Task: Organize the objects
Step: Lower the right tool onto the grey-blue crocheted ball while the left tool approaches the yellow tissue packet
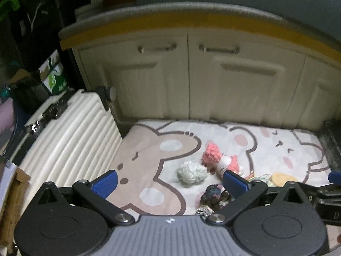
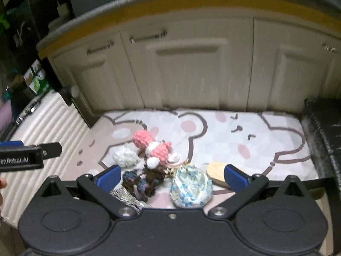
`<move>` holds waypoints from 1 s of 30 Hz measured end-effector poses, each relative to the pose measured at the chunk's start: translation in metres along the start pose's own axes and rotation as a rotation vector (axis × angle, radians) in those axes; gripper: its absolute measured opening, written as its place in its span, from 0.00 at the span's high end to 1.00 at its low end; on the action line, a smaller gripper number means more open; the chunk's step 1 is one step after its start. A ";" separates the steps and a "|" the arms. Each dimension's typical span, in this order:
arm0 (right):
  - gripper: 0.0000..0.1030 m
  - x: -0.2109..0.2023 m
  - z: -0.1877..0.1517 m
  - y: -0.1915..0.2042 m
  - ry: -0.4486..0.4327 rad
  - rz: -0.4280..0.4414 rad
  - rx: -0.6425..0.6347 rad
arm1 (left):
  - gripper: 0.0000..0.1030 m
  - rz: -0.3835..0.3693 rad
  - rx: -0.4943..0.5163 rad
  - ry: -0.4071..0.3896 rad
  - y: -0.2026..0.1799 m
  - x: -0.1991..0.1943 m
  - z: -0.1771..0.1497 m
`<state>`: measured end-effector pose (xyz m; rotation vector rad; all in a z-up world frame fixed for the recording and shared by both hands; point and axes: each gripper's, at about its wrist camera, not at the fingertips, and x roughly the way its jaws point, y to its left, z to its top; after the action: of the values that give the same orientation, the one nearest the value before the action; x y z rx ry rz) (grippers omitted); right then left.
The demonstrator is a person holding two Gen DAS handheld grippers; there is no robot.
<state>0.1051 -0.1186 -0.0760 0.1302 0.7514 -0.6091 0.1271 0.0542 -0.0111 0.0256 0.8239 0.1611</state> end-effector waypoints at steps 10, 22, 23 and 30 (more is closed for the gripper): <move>0.00 0.048 -0.037 -0.003 0.130 -0.007 0.064 | 0.00 -0.028 0.008 0.112 0.002 0.056 -0.031; 0.08 0.079 -0.069 0.018 0.316 0.057 0.002 | 0.00 -0.090 0.047 0.297 -0.006 0.101 -0.075; 0.09 0.080 -0.071 0.019 0.328 0.063 0.004 | 0.00 -0.090 0.045 0.306 -0.006 0.104 -0.077; 0.16 0.095 -0.084 0.028 0.399 0.061 -0.019 | 0.02 -0.126 0.017 0.372 -0.001 0.119 -0.088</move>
<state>0.1245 -0.1134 -0.2049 0.2608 1.1342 -0.5225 0.1421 0.0678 -0.1579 -0.0418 1.1947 0.0390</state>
